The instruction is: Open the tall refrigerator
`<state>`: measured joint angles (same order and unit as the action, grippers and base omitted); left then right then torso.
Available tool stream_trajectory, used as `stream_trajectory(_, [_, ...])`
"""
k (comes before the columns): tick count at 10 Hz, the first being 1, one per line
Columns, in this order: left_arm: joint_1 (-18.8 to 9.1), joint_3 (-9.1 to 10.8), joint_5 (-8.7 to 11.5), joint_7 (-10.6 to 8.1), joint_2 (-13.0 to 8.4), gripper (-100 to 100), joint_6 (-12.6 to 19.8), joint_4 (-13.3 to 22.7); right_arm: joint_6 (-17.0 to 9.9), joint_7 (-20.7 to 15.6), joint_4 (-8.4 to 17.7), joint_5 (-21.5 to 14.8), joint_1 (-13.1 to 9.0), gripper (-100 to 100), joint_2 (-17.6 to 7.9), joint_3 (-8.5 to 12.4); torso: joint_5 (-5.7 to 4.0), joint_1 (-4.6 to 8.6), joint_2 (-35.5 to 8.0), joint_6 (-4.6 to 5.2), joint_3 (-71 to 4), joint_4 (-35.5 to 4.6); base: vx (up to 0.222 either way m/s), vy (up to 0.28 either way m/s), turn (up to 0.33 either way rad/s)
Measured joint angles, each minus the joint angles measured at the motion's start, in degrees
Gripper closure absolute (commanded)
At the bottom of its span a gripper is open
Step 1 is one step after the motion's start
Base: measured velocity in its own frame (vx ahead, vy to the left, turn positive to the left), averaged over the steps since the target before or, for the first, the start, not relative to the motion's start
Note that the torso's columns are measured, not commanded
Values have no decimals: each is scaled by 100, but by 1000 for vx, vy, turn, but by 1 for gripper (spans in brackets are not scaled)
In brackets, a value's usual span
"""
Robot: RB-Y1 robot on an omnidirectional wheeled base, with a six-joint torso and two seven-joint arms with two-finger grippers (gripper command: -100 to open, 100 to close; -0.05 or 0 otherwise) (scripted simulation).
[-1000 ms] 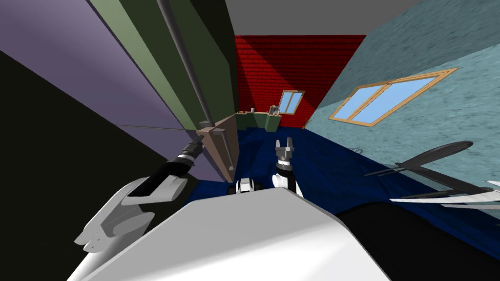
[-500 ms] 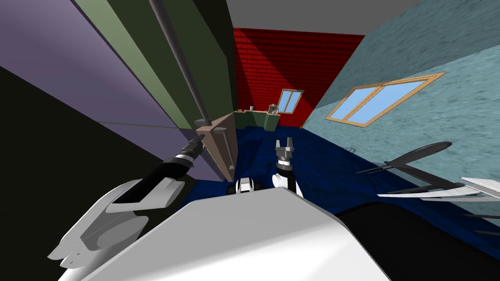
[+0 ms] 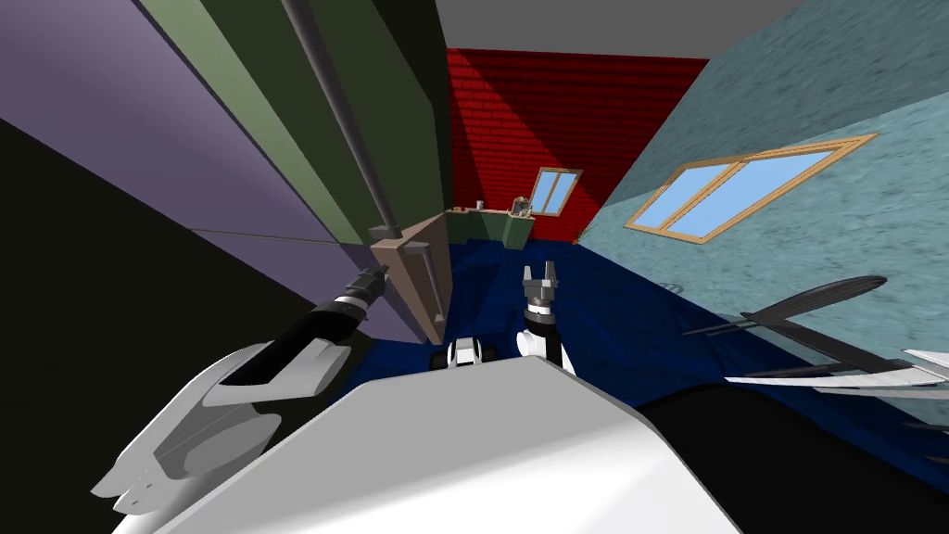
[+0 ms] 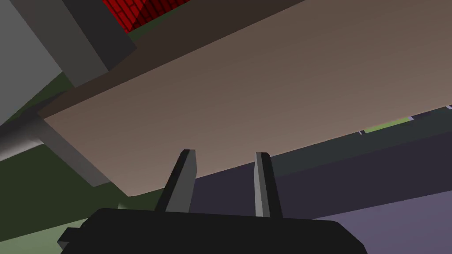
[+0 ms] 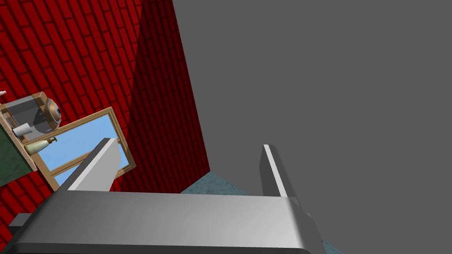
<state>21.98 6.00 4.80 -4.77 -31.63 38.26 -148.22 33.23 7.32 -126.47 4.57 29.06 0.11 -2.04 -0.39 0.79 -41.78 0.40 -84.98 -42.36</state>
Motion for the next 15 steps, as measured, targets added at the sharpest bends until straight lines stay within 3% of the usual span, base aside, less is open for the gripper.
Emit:
stream_trajectory(1, [16, 86, -53, -31, 26, 100, 37, 32, 0, 0, 0, 0, 1, 0, 2, -1, -9, 34, 15, 4, -6, 8, 71, -295, 84])
stream_trajectory(4, [33, 185, -133, -88, 76, 100, 122, 104, 0, 0, -1, 0, -1, 0, 1, -1, 2, -53, 31, 25, -27, 2, 10, -251, 39])
stream_trajectory(8, [-63, 341, -353, -163, 203, 100, 261, 211, 0, 0, 0, 0, 0, 0, 1, -1, -10, -23, 46, 29, -36, 1, 42, -300, 76])
stream_trajectory(14, [-174, 788, -539, -338, 255, 100, 405, 334, 0, 0, -1, 0, 0, 0, 1, -1, 14, -82, -19, -6, 9, -6, 37, -276, 50])
stream_trajectory(15, [-173, 785, -537, -341, 257, -100, 424, 332, 0, 0, -1, 0, 0, 0, -1, 0, 39, -134, -41, -25, 28, -2, 10, -59, -8])
